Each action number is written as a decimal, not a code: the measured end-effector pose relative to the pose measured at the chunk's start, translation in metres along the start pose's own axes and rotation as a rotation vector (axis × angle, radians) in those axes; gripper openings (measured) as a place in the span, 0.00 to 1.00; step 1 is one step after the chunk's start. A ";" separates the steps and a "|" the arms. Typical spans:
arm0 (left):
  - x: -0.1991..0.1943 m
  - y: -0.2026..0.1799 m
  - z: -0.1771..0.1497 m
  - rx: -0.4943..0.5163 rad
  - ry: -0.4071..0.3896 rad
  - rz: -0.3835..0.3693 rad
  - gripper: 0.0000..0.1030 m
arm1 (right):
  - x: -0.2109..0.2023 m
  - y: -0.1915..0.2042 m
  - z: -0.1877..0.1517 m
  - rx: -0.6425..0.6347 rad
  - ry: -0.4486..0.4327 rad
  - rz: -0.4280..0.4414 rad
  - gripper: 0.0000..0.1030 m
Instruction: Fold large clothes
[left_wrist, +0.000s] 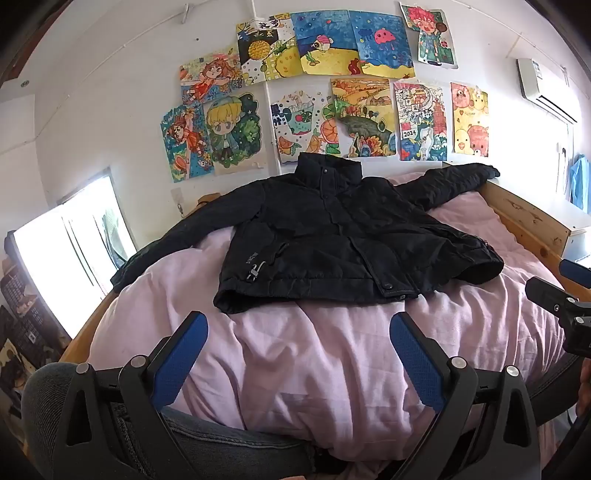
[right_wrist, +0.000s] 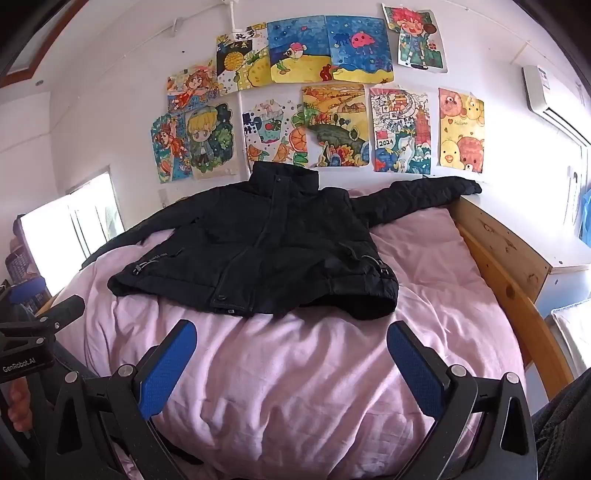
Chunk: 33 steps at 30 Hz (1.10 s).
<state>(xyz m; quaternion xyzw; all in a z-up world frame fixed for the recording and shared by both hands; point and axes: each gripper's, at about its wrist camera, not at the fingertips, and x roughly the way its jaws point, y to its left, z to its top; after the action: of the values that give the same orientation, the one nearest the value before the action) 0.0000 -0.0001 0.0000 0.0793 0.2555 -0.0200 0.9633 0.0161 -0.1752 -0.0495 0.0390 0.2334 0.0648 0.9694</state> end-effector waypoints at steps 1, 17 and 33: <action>0.000 0.000 0.000 0.000 0.000 0.000 0.94 | 0.000 0.000 0.000 0.004 0.001 0.002 1.00; 0.000 0.000 0.000 -0.002 0.000 -0.003 0.94 | 0.001 0.000 0.000 0.006 0.002 0.003 1.00; -0.001 -0.001 0.001 -0.009 0.005 -0.001 0.94 | 0.002 0.001 -0.001 0.013 0.006 -0.002 1.00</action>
<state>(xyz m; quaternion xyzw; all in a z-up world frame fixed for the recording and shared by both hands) -0.0001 -0.0013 0.0009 0.0749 0.2581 -0.0191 0.9630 0.0169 -0.1737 -0.0509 0.0450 0.2366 0.0627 0.9685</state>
